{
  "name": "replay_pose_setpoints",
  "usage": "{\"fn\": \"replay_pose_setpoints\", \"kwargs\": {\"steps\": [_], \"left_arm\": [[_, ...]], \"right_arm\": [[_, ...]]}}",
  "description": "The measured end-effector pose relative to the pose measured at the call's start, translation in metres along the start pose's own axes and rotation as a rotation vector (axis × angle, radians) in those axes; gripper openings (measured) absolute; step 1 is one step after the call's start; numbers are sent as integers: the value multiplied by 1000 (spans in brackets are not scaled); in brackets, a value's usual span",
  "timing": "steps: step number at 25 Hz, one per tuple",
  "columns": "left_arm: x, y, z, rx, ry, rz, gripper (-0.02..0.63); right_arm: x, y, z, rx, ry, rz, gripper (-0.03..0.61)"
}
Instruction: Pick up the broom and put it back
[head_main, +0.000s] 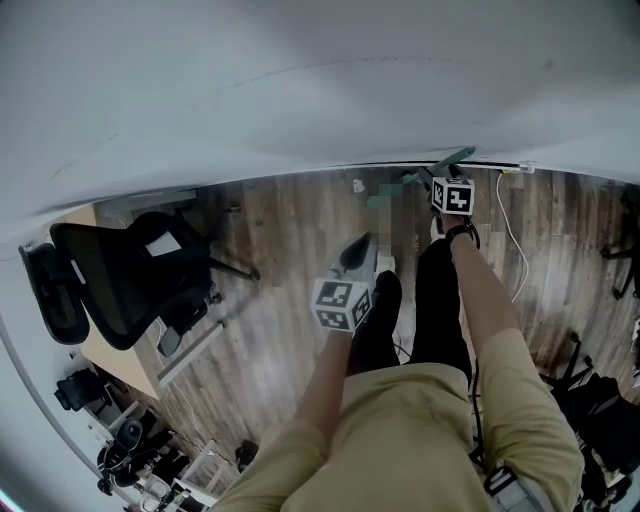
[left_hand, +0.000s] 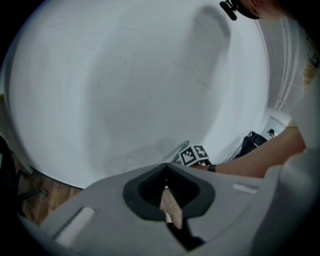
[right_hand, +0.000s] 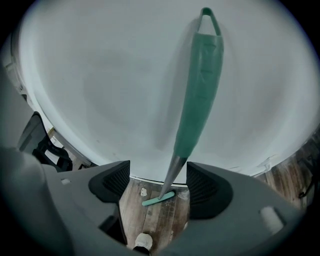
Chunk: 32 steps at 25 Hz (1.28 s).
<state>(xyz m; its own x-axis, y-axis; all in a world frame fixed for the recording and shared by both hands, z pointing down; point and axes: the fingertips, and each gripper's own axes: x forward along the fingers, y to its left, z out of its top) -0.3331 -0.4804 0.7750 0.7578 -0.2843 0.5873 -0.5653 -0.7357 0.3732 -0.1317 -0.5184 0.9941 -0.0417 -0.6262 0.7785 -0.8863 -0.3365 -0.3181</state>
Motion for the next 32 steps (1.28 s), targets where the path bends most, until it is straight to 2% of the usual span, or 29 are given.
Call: {"fn": "replay_pose_setpoints", "kwargs": {"steps": [8,11,13,14,16,18,20,24,28,32], "left_arm": [[-1,-1,-32,0,63,-18,2],[-2,-9,-30,21,73,-37,2],[-1,-11,-25,36,70,-47,2],[0,-12,-22,42,67,-50,2],[4,-13,-19,50,64,-55,2],[6,-14,-20,54,67,-61,2],[6,-14,-24,52,75,-67,2],[6,-15,-31,33,82,-68,2],[4,-9,-30,20,76,-65,2],[0,0,-30,12,74,-56,2]], "right_arm": [[-14,-26,-8,50,-42,-8,371],[-26,-29,-16,67,-43,-7,373],[-32,-30,-15,68,-56,-15,350],[-35,-31,-13,68,-66,-22,305],[-39,-30,-8,74,-90,-19,89],[-40,-22,-6,66,-91,20,83],[-40,-14,-10,35,-42,46,80],[-49,2,-6,48,69,93,80],[-52,11,-7,21,169,39,81],[-29,24,-5,-13,139,31,87]]}}
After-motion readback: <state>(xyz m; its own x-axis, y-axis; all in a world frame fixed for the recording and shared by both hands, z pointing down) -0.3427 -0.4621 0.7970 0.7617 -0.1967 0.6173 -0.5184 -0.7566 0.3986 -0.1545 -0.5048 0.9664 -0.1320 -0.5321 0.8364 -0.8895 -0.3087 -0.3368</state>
